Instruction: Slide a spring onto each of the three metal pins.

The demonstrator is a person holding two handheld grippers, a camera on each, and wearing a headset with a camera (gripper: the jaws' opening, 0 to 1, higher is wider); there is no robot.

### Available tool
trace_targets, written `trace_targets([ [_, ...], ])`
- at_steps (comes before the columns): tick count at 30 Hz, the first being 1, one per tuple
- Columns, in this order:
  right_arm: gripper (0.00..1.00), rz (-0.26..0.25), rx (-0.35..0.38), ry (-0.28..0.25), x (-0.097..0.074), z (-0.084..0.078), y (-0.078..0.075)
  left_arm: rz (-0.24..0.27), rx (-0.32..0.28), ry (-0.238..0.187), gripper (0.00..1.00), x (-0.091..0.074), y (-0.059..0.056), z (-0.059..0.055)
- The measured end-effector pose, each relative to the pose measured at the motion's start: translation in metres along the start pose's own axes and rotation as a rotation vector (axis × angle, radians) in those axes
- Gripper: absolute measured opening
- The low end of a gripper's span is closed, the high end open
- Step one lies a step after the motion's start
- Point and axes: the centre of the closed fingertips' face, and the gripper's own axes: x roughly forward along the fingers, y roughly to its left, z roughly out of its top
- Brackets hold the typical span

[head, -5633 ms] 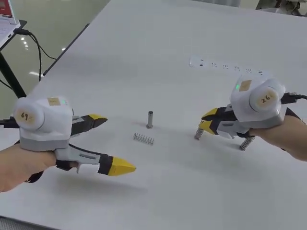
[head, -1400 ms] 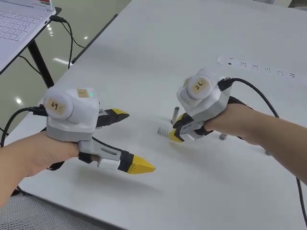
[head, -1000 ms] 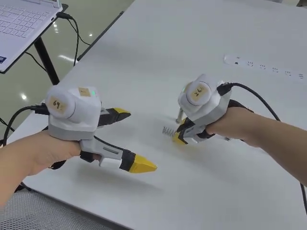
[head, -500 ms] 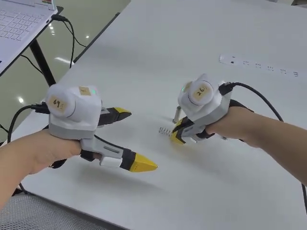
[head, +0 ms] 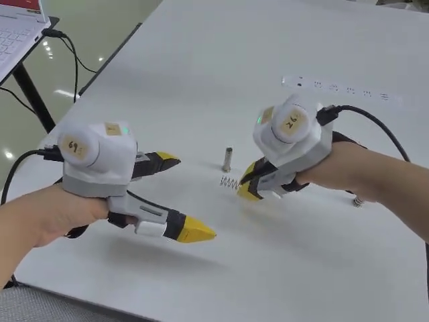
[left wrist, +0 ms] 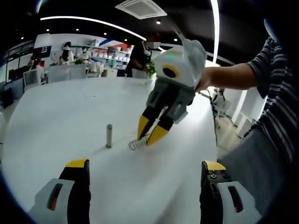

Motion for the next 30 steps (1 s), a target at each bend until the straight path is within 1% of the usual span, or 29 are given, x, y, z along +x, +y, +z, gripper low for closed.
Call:
trace_targets([
  [8, 0.08, -0.003, -0.021, 0.002, -0.009, -0.007, 0.010, -0.033, 0.002, 0.001, 0.93, 0.007, -0.007, 0.000],
  [11, 0.08, -0.009, -0.020, -0.001, -0.012, -0.010, 0.014, -0.054, 0.002, 0.012, 0.90, 0.010, -0.009, -0.002],
  [17, 0.08, -0.008, -0.018, -0.012, -0.012, -0.012, 0.025, -0.070, -0.002, 0.006, 0.86, 0.015, -0.011, -0.001],
  [19, 0.08, -0.012, -0.033, -0.005, -0.012, -0.015, 0.027, -0.077, 0.000, 0.005, 0.86, 0.018, -0.013, 0.000],
  [21, 0.08, -0.017, -0.049, 0.005, -0.011, -0.018, 0.029, -0.092, -0.002, 0.003, 0.83, 0.021, -0.014, 0.000],
  [22, 0.08, -0.018, -0.051, 0.005, -0.012, -0.018, 0.031, -0.109, -0.008, 0.009, 0.80, 0.022, -0.017, -0.001],
  [25, 0.08, -0.019, -0.063, 0.003, -0.013, -0.019, 0.034, -0.137, -0.004, 0.017, 0.71, 0.026, -0.024, -0.003],
  [28, 0.08, -0.017, -0.063, -0.001, -0.014, -0.020, 0.036, -0.140, 0.005, 0.015, 0.70, 0.031, -0.027, -0.003],
  [30, 0.08, -0.022, -0.067, 0.003, -0.015, -0.021, 0.036, -0.148, 0.008, 0.005, 0.68, 0.035, -0.028, 0.000],
])
